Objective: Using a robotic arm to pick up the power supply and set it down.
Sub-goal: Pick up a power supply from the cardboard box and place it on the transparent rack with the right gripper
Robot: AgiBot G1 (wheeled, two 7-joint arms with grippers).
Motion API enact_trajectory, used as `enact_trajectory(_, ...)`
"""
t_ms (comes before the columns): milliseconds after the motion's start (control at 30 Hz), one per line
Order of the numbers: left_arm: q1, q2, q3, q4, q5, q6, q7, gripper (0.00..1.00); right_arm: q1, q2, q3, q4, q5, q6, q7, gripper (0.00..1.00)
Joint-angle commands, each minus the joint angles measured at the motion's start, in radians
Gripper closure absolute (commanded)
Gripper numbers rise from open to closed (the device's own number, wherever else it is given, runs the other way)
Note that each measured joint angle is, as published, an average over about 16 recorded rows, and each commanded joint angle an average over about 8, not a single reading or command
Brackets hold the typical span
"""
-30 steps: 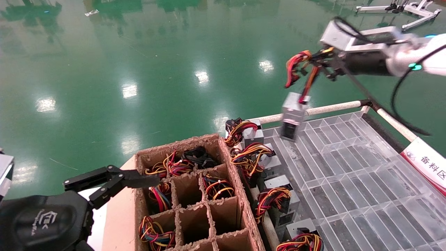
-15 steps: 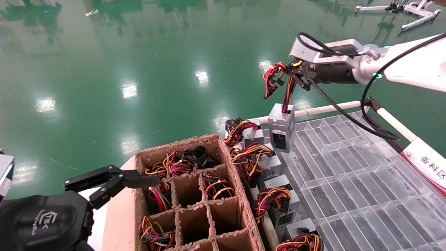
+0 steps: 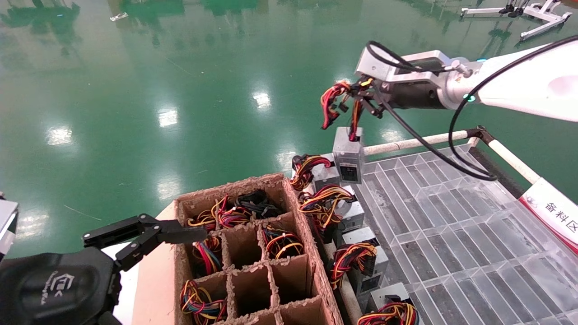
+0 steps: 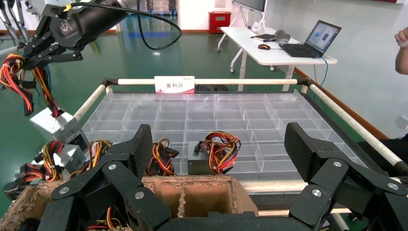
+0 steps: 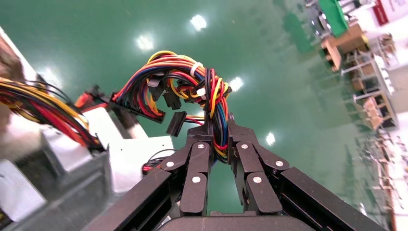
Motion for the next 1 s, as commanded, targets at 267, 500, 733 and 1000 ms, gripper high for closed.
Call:
enact_trajectory(267, 0.0, 0.0, 0.0, 0.0, 0.0, 0.0, 0.0, 0.0, -0.032, 0.011, 0.011, -0.018, 0.017, -0.001, 0.012, 1.0)
enact_trajectory(500, 0.0, 0.0, 0.0, 0.0, 0.0, 0.0, 0.0, 0.0, -0.057, 0.057, 0.031, -0.027, 0.046, 0.01, 0.035, 1.0)
enact_trajectory(733, 0.0, 0.0, 0.0, 0.0, 0.0, 0.0, 0.0, 0.0, -0.061, 0.112, 0.046, -0.025, 0.066, -0.071, 0.051, 1.0)
enact_trajectory(1000, 0.0, 0.0, 0.001, 0.0, 0.0, 0.0, 0.0, 0.0, -0.07, 0.155, 0.051, -0.021, 0.073, -0.109, 0.057, 1.0)
